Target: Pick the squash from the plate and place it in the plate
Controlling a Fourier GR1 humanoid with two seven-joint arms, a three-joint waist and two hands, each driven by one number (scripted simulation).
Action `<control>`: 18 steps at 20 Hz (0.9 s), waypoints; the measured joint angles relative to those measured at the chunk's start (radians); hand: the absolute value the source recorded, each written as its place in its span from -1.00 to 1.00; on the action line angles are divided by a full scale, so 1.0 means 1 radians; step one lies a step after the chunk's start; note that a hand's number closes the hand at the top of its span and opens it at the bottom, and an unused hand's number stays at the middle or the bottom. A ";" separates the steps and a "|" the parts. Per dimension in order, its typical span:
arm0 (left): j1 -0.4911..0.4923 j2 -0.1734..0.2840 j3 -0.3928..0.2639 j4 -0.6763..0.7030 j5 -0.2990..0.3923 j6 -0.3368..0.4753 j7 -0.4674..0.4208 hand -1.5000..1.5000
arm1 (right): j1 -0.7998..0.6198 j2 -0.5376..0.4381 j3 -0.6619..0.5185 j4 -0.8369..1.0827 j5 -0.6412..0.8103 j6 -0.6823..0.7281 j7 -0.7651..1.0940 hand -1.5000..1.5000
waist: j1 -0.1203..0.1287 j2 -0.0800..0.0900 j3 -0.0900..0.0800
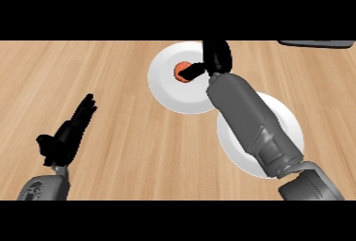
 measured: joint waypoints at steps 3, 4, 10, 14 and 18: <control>0.002 -0.011 -0.005 0.004 -0.005 0.006 -0.006 0.00 | -0.003 0.001 -0.027 0.006 -0.077 -0.048 -0.047 -1.00 | 0.002 0.000 0.000; 0.000 -0.004 0.002 0.009 0.000 0.002 -0.005 0.00 | 0.005 0.001 -0.046 -0.004 -0.103 -0.062 -0.075 -1.00 | -0.003 0.000 0.000; 0.028 0.001 0.015 -0.014 0.010 0.001 -0.001 0.00 | 0.064 -0.010 -0.201 -0.057 -0.266 -0.058 -0.255 -1.00 | -0.026 -0.004 0.001; 0.033 0.004 0.022 -0.033 0.013 0.004 0.016 0.00 | 0.121 -0.051 -0.293 -0.073 -0.371 0.036 -0.377 -1.00 | -0.038 -0.007 0.001; 0.036 0.012 0.034 -0.041 0.012 0.010 0.028 0.00 | 0.205 -0.119 -0.336 -0.091 -0.431 0.159 -0.479 -1.00 | -0.053 -0.012 0.001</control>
